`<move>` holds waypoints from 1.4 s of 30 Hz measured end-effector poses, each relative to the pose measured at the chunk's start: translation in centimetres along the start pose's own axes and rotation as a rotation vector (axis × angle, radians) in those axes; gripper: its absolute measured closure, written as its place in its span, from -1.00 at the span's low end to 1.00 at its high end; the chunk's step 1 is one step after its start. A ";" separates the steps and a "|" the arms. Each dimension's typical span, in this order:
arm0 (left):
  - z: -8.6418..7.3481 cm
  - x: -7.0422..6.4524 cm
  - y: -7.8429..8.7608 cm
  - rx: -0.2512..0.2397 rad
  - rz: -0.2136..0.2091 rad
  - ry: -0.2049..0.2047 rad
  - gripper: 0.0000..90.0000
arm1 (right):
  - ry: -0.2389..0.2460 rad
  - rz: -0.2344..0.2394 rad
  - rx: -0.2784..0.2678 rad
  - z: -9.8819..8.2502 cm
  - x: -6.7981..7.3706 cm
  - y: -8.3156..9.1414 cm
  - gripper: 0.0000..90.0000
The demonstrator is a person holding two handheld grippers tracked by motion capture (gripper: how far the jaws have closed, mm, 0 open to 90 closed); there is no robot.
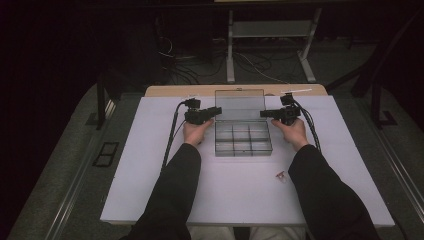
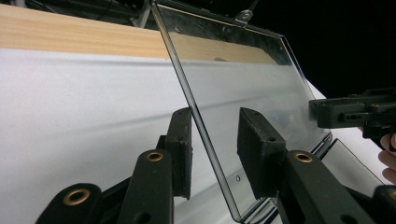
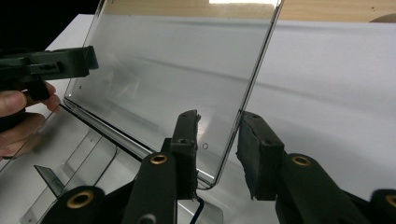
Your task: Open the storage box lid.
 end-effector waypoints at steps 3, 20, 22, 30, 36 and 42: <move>0.0 0.0 0.0 0.003 -0.001 0.000 0.43 | -0.008 -0.002 0.004 0.0 0.0 0.0 0.48; -0.7 0.0 -0.3 0.036 -0.002 0.012 0.30 | -0.034 -0.028 0.037 -0.6 0.1 -0.2 0.33; -0.9 0.0 -0.3 0.049 0.000 0.009 0.25 | -0.034 -0.036 0.035 -0.6 0.1 -0.2 0.31; -0.7 0.1 0.4 0.072 0.005 -0.022 0.05 | 0.012 -0.057 0.034 -0.7 0.6 -0.1 0.20; -0.2 -0.6 1.2 0.077 -0.013 -0.062 -0.17 | 0.039 -0.062 0.020 -0.8 1.1 0.6 0.05; 0.2 -1.2 1.8 0.080 -0.025 -0.084 -0.38 | 0.069 -0.072 0.012 -0.9 1.4 1.4 -0.23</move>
Point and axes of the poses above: each handheld gripper's, and its own axes: y roughly backward along the jaws, z roughly out of its top, x roughly to its left, the point moved 8 cm from there along -y, roughly forward along the jaws, and after that the axes turned 10 degrees about -y, right-handed, at the moved point
